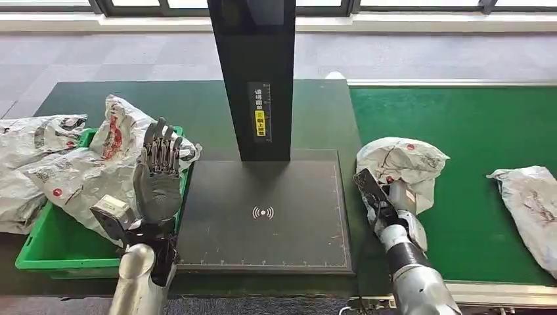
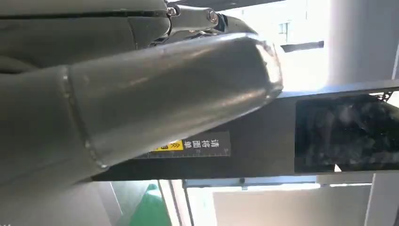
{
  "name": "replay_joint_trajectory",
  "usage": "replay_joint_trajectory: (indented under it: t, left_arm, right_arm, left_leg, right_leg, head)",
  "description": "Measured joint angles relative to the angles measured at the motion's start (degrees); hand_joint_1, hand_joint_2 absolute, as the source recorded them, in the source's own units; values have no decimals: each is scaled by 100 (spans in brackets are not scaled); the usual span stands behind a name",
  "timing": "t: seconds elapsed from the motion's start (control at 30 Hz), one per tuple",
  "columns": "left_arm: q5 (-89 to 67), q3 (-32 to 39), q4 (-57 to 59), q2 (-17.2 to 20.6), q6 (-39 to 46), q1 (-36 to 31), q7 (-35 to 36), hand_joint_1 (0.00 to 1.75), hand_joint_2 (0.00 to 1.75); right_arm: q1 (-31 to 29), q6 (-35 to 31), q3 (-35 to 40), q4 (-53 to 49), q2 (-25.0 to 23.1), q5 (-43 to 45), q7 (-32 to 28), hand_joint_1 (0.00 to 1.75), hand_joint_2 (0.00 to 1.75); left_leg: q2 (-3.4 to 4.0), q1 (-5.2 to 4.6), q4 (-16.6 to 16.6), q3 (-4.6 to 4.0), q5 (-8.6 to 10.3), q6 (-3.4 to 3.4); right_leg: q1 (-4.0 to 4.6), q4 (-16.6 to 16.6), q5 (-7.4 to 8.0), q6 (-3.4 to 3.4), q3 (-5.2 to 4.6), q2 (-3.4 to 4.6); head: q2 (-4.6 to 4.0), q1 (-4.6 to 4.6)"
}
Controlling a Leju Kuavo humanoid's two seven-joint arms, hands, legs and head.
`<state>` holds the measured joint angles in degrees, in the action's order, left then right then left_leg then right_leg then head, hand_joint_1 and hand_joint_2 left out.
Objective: Moved the parcel from conveyor to table for the left to box.
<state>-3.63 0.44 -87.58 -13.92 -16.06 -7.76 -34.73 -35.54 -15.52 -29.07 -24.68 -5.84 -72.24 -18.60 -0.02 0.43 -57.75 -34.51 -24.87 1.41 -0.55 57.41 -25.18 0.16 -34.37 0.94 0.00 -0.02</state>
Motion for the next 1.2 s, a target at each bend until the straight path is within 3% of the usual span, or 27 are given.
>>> replay_joint_trajectory:
  t: [0.33,0.53,0.63,0.77,0.9,1.0,1.2]
  left_arm:
    - [0,0,0,7,0,11,-17,0,0]
    - [13,-4,72,11,24,-37,-81,0,0]
    - [39,-20,142,15,105,-67,-151,0,0]
    - [109,-22,216,46,107,-71,-219,0,0]
    - [168,-22,350,98,96,-142,-308,0,0]
    - [205,-18,433,133,94,-184,-326,0,0]
    - [199,-17,450,157,87,-201,-326,0,0]
  right_arm:
    - [-36,20,0,0,-120,99,-86,175,175]
    - [-5,506,85,0,-543,775,-1395,175,175]
    - [119,794,313,-184,-813,1551,-1987,175,175]
    - [488,1358,1078,-1105,-942,3164,-2039,175,175]
    - [1183,2051,1981,-2679,-918,4678,-2000,175,175]
    - [1532,2234,2558,-3691,-898,4795,-1831,175,175]
    - [1697,2356,3320,-4579,-898,4881,-1740,175,175]
  left_leg:
    - [-1,-1,0,-1,0,0]
    - [19,12,0,5,-3,6]
    - [16,14,1,7,-1,9]
    - [13,12,2,6,-1,9]
    - [-6,12,1,-5,-1,8]
    - [-4,11,1,-10,-3,7]
    - [-9,11,1,-10,-2,6]
  right_leg:
    - [-1,0,2,0,1,-1]
    - [1,0,5,-6,-4,18]
    - [8,1,4,-9,-5,14]
    - [11,1,2,-11,-6,12]
    - [6,-1,0,-9,-6,-1]
    - [5,-1,1,-9,-9,-2]
    - [6,-3,0,-9,-7,-6]
  head:
    - [0,0]
    - [0,0]
    - [0,0]
    - [0,0]
    - [0,0]
    - [0,0]
    - [0,0]
